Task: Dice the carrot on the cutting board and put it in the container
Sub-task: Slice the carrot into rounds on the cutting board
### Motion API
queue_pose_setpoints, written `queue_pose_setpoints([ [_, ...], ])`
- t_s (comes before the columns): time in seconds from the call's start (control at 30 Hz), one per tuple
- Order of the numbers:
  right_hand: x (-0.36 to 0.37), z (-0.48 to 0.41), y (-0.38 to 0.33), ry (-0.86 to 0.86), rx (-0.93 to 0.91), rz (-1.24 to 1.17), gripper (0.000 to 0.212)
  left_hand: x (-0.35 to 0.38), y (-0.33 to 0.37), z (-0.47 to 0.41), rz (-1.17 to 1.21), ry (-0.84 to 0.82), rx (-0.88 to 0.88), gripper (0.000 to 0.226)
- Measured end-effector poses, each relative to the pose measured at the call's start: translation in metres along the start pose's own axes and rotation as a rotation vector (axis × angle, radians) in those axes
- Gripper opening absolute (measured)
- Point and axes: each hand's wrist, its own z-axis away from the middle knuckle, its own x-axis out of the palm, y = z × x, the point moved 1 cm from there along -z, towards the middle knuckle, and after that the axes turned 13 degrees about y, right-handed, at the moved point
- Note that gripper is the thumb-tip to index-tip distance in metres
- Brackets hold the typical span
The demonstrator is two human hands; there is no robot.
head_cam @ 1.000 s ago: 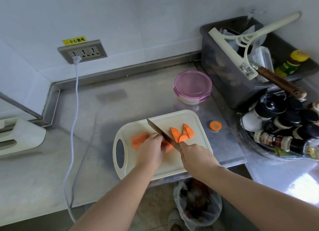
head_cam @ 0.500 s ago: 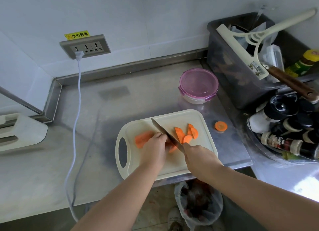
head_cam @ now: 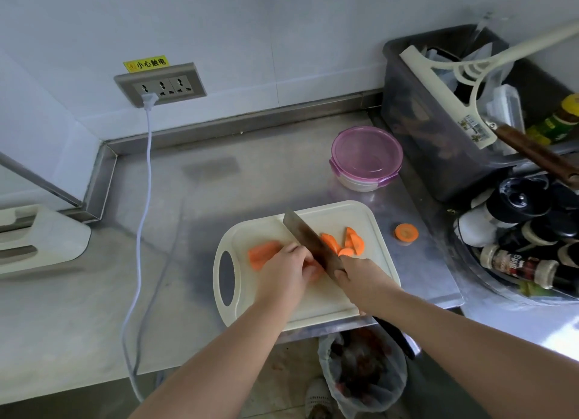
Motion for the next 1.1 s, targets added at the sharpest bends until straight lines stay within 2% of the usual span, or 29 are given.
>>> queue_pose_setpoints([
  [0.07, -0.006, 0.001, 0.000, 0.011, 0.042, -0.101, 0.016, -0.001, 0.000, 0.001, 0.011, 0.002, -0.004, 0.015],
  [0.13, -0.011, 0.006, 0.000, 0.041, 0.039, -0.098, 0.016, -0.002, 0.000, 0.002, 0.033, 0.009, -0.008, 0.019],
  [0.33, -0.012, 0.017, -0.004, 0.110, -0.139, 0.139, 0.021, 0.000, -0.001, 0.003, 0.050, 0.019, -0.032, 0.016],
  [0.43, -0.011, 0.018, -0.005, 0.121, -0.165, 0.214, 0.020, 0.001, -0.002, 0.003, 0.055, 0.015, -0.039, 0.015],
  [1.1, 0.003, 0.013, -0.010, 0.036, -0.162, 0.292, 0.025, 0.005, -0.004, 0.000, 0.042, 0.017, -0.010, 0.022],
])
